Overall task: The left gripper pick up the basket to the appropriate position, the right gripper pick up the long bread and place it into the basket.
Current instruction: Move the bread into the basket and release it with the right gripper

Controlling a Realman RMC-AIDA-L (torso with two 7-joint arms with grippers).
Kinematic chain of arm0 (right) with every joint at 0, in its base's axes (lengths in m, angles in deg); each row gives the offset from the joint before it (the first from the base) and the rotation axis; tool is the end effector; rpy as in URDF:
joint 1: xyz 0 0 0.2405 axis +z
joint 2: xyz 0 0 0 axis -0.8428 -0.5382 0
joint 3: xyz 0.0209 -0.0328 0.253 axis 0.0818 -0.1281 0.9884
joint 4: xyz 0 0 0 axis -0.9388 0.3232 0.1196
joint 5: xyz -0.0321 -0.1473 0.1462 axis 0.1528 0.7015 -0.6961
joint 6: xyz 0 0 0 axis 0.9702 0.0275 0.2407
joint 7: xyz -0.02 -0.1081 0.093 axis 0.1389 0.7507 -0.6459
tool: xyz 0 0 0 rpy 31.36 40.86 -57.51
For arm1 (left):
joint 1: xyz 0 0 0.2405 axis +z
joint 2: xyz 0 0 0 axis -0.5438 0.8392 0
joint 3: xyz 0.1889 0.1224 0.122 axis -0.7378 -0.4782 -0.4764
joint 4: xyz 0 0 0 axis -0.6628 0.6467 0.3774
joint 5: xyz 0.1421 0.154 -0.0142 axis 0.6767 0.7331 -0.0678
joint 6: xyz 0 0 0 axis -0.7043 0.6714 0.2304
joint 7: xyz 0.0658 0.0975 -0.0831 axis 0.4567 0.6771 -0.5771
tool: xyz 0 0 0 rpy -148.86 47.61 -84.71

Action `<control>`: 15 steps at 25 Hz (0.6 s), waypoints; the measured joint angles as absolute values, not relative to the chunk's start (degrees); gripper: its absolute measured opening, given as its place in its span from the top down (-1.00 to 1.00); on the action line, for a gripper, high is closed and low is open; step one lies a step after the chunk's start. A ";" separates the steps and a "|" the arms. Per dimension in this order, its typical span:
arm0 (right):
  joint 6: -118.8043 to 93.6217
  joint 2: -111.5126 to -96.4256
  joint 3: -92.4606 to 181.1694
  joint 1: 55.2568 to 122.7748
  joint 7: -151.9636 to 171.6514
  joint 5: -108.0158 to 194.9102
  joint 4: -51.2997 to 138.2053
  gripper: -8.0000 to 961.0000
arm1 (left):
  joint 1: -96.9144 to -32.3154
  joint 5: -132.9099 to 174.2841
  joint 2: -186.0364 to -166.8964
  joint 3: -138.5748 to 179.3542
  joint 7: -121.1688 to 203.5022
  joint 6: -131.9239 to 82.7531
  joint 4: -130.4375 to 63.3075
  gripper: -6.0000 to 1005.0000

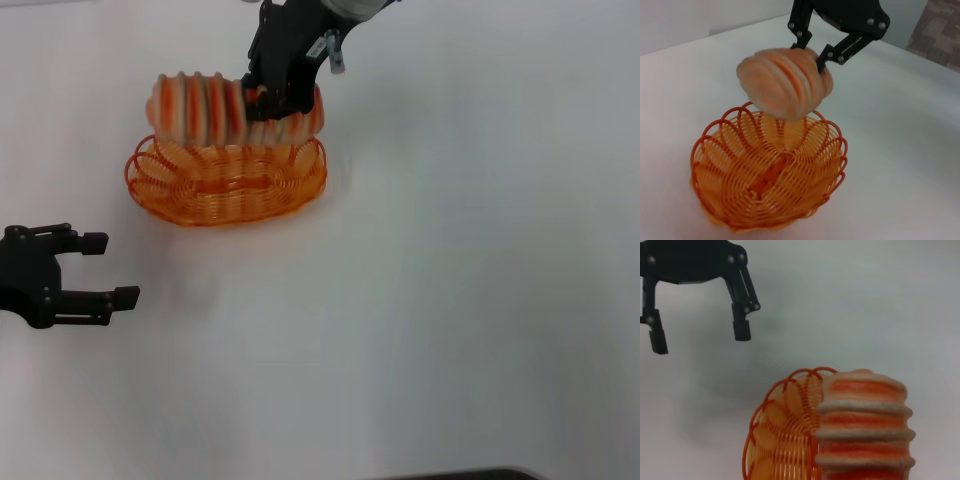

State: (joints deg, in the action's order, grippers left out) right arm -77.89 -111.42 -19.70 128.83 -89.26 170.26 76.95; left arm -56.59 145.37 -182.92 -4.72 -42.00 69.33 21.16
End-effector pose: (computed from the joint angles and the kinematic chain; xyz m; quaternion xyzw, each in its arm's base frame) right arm 0.0500 0.4252 -0.0748 -0.9834 -0.0882 -0.1467 0.0600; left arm -0.3080 0.2780 0.0382 -0.9561 -0.2505 -0.1026 0.1126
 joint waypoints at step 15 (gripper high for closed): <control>-74.66 -111.58 -20.19 131.49 -89.04 168.43 69.33 0.41 | -56.49 145.37 -183.01 -4.77 -41.91 69.21 20.72 -0.74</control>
State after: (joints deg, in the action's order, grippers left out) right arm -74.66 -111.58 -20.19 131.49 -89.04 168.43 69.33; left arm -56.49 145.37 -183.01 -4.77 -41.91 69.21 20.72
